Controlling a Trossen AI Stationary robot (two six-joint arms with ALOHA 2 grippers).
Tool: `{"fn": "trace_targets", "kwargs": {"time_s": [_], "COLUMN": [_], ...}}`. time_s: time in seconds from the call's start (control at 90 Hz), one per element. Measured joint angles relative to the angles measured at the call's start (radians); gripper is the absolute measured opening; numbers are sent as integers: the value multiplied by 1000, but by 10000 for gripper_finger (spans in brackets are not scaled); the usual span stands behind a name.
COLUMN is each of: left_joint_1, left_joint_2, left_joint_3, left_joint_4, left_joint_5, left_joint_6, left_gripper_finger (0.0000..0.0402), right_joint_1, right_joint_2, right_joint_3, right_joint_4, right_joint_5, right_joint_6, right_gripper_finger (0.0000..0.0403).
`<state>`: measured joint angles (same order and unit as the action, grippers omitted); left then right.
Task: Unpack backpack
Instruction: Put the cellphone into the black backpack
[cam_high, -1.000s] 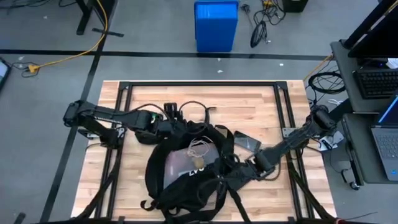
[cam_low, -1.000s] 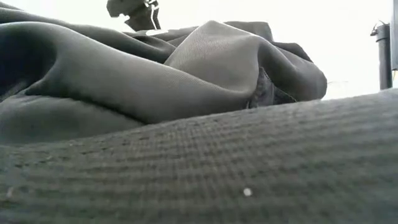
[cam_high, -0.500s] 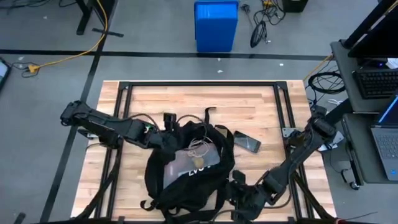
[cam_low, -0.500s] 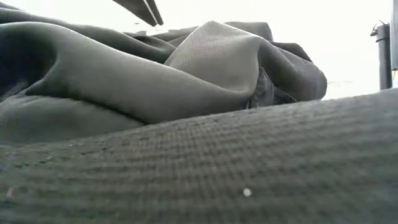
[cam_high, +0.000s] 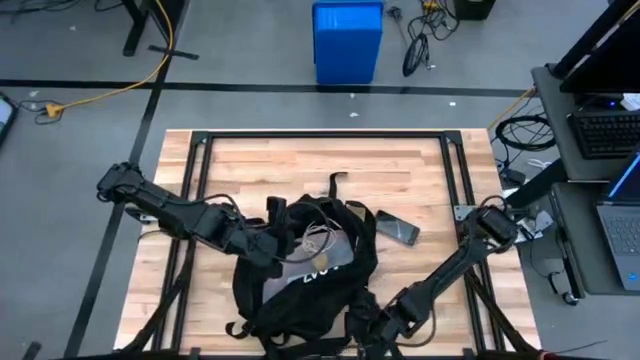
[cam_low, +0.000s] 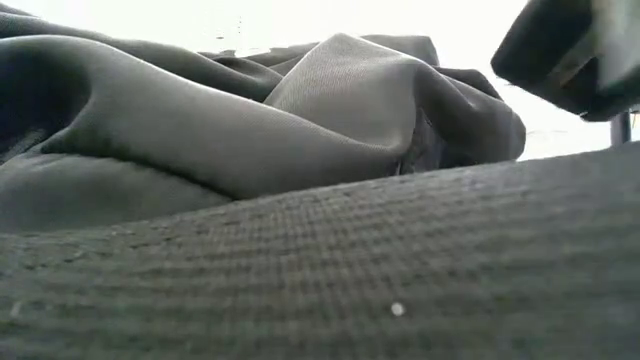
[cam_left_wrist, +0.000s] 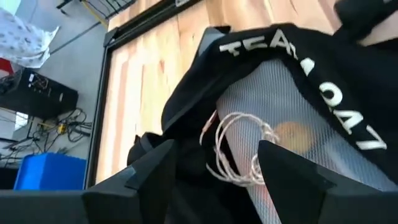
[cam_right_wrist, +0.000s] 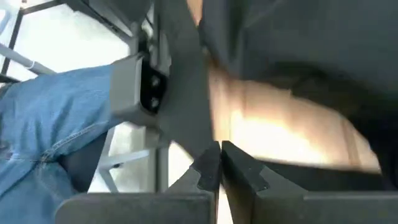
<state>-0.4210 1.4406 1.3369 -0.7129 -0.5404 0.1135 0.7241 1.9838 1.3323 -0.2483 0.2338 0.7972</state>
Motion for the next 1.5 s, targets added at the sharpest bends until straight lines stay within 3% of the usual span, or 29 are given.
{"fn": "trace_targets", "kwargs": {"time_s": [0.178,0.456,0.822,0.978,1.078,1.244,1.5], "left_joint_1": [0,-14,-18,-16,-14,20,152], "left_joint_2": [0,0,0,0,0,0,32], "left_joint_3": [0,0,0,-1,-1,-1,-38], "left_joint_4": [14,16,16,15,14,13,132], "left_joint_5": [0,5,7,-6,-57,-83,-82], "left_joint_6": [-3,-2,24,24,24,24,53], "left_gripper_finger": [215,215,215,215,215,215,215], "right_joint_1": [-62,-156,-420,-482,-477,-403,-206], "right_joint_2": [38,62,94,95,70,-61,-232], "right_joint_3": [0,0,-1,-1,-1,-1,0], "right_joint_4": [6,4,72,71,28,-228,-627], "right_joint_5": [-3,-9,6,6,-19,-28,139], "right_joint_6": [21,-75,-244,-303,-327,-261,98], "right_gripper_finger": [0,0,0,0,0,0,0]}}
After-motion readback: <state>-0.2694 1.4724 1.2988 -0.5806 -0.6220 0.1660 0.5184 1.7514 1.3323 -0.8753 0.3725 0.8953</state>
